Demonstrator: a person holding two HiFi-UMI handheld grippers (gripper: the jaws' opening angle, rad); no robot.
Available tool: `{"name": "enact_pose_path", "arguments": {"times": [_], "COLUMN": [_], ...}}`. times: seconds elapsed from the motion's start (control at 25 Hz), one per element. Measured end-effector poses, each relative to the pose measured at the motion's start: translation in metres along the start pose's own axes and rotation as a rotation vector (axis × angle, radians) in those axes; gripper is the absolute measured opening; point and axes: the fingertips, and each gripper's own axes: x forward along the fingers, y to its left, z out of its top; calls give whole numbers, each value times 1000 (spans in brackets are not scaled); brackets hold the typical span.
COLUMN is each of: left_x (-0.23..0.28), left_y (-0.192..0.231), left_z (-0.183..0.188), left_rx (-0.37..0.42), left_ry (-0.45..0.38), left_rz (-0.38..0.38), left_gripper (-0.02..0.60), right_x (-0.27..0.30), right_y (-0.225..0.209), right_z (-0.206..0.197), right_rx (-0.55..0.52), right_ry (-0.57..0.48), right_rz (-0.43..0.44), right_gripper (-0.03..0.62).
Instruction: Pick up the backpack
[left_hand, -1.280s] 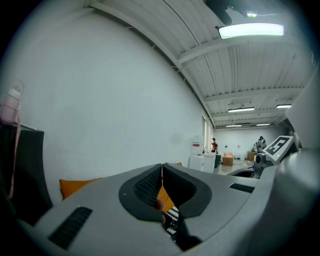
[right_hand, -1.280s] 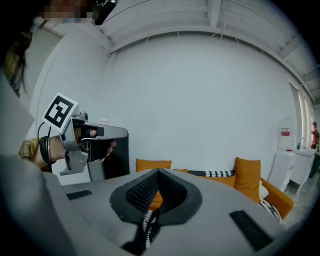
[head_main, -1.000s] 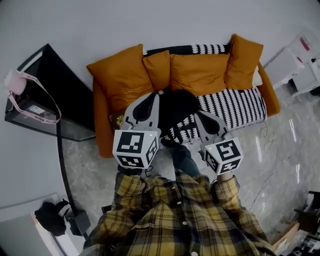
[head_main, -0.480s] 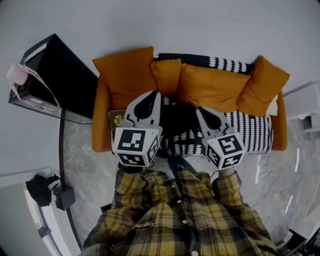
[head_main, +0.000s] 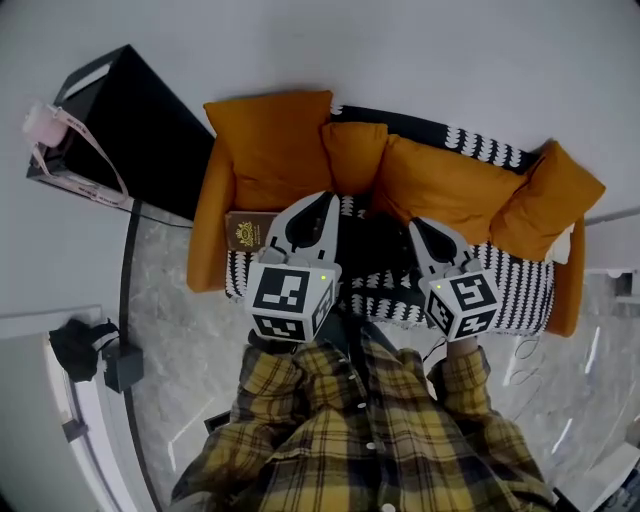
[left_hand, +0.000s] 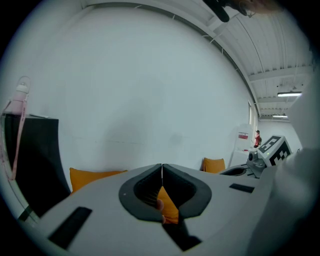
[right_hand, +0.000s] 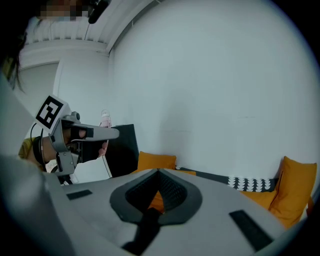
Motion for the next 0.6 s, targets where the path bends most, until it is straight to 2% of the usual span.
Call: {"name": "enact_pose_path", "arguments": {"times": [0.32, 0.6], "left_x": [14, 19], "left_y": [11, 13], "left_z": [5, -7], "left_rx": [-1, -2], "left_ry": [2, 33], "left_rz": [-11, -13], "left_gripper": [23, 23], "right_x": [15, 26], "right_y": [-7, -5], "right_z": [7, 1], "right_rx": [12, 13], "right_ry": [-4, 14], "right_rz": [-13, 5], "right_gripper": [16, 17]}}
